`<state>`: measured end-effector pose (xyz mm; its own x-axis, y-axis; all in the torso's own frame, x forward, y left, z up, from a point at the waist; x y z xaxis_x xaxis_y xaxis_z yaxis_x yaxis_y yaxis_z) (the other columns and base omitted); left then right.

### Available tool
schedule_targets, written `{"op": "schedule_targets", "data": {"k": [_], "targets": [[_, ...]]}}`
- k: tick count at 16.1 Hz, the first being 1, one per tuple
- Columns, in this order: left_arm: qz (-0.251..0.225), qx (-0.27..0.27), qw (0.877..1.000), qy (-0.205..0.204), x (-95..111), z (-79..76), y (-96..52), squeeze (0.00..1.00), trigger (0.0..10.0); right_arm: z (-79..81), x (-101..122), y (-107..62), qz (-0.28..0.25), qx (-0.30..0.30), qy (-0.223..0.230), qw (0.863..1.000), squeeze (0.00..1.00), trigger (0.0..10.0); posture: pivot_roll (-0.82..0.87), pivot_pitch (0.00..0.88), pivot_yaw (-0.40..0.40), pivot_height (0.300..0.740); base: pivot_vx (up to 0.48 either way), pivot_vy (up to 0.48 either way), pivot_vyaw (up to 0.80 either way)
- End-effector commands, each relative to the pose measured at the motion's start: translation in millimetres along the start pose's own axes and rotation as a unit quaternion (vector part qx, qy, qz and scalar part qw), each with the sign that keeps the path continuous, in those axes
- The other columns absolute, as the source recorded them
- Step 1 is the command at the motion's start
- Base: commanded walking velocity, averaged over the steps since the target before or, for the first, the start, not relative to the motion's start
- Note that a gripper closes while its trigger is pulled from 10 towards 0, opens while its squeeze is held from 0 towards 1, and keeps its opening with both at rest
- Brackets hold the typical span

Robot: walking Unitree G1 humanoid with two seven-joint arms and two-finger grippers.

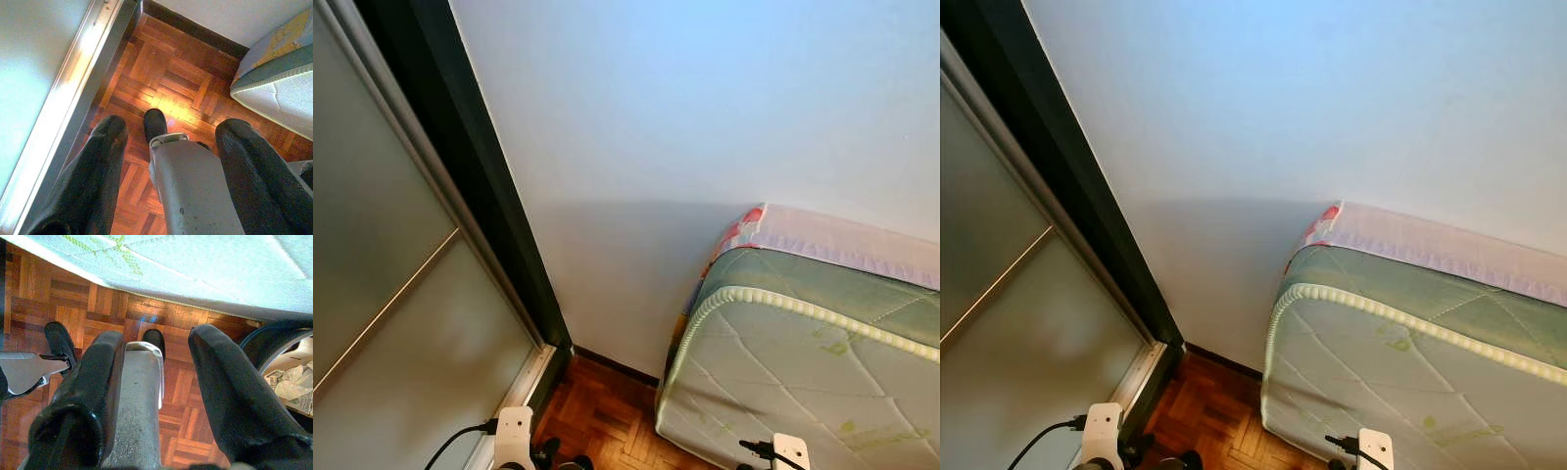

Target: Clean up the room

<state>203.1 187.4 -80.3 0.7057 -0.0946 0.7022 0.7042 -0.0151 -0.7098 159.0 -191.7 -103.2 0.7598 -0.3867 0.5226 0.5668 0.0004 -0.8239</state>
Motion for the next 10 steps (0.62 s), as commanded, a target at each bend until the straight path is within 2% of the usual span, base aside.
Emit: {"op": "schedule_targets", "data": {"k": [1, 9, 10], "targets": [[0.048, 0.018, 0.997, -0.053, 2.2, 38.0, -1.4, 0.00, 10.0, -8.2, 78.6, 4.5, -0.085, 0.010, 0.114, 0.990, 0.00, 10.0, -0.02, 0.000, 0.013, 0.740, 0.000, 0.000, 0.00], [0.049, 0.018, 0.997, -0.051, 2.4, 37.8, -1.2, 0.00, 10.0, -9.8, 76.6, 4.5, -0.073, 0.005, 0.105, 0.992, 0.00, 10.0, -0.02, 0.000, 0.015, 0.740, 0.000, 0.000, 0.00], [0.049, 0.018, 0.997, -0.050, 2.6, 37.7, -1.2, 0.00, 10.0, -9.7, 76.6, 4.5, -0.074, 0.006, 0.106, 0.992, 0.00, 10.0, -0.02, 0.000, 0.015, 0.740, -0.240, 0.000, 0.00]]}}
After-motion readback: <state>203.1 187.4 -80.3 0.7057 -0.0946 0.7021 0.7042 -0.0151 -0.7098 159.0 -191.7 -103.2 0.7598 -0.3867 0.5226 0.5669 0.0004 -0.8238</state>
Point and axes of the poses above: a point about 5 cm out from each wrist's last joint towards the gripper, its own y axis pointing out of the wrist towards the gripper, its own x axis along the axis of the wrist's last joint, z = x × y, the point moved 1 cm from there along y, pointing out of the wrist towards the gripper, and after that the axes turned 9 degrees about y, right-handed, at the moved point
